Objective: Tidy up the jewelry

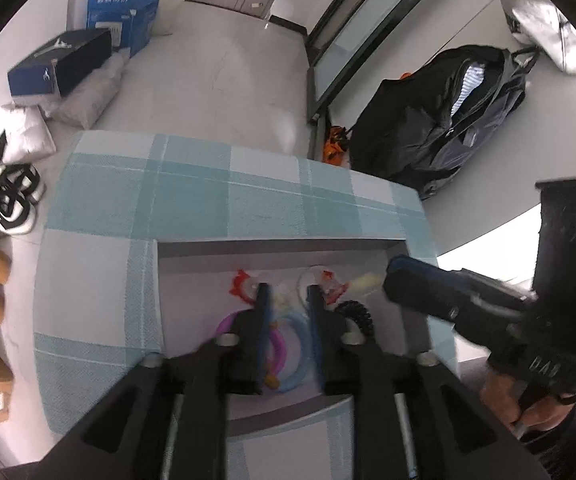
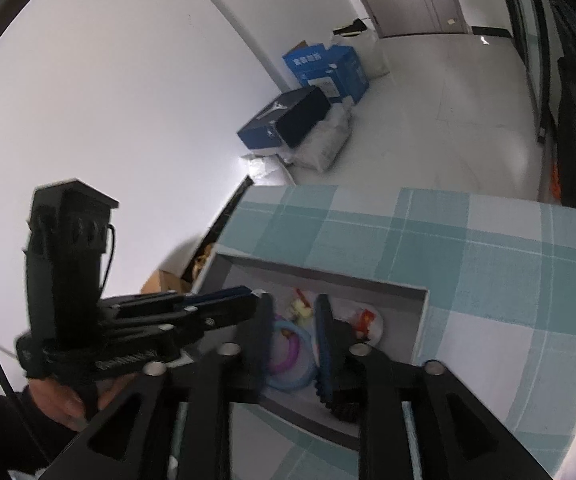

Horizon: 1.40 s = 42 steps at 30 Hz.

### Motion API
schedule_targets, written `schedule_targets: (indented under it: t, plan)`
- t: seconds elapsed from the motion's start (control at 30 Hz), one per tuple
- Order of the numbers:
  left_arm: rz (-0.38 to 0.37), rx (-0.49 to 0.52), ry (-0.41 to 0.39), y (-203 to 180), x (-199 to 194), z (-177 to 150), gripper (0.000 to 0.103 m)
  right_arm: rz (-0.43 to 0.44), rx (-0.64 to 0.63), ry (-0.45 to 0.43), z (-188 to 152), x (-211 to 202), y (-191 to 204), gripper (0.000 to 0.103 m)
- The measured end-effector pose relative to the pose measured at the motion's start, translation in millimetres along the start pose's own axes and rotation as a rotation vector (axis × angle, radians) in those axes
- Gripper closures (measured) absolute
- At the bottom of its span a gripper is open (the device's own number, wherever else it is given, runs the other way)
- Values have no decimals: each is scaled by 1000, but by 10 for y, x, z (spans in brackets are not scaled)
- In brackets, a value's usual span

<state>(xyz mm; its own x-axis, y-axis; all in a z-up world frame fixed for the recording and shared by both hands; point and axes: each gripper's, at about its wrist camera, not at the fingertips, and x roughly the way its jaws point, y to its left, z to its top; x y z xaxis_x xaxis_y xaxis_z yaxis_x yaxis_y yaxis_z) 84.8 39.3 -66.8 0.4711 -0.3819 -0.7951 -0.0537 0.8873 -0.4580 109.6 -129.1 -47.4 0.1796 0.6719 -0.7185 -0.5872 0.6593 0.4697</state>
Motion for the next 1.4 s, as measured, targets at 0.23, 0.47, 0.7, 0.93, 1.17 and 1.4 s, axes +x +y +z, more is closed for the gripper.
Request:
schedule_targets:
  t: [0.23,0.47,0.7,0.93,1.17,1.4]
  plan:
    - [1,-1,-91,3,-216,-25,33,-25,22,-89,-77,-238,-34,42]
    - [27,-8,-112,39,-282,-58,33,-13,61,-144,-107,-402,-85,34]
    - [110,17,-125,-7,-335,-112,33,-19,55,-169,-146,-477,-24,26]
    - [177,58,-220,-141,-565,-169,33,3,0,-213,-226,-617,182,15]
    - [226,58,-339,-185,-770,-288,28,-46,-69,-276,-416,-748,403,6]
    - [256,89,-389,-261,-915,-508,27,-110,-105,-320,-595,-891,524,4]
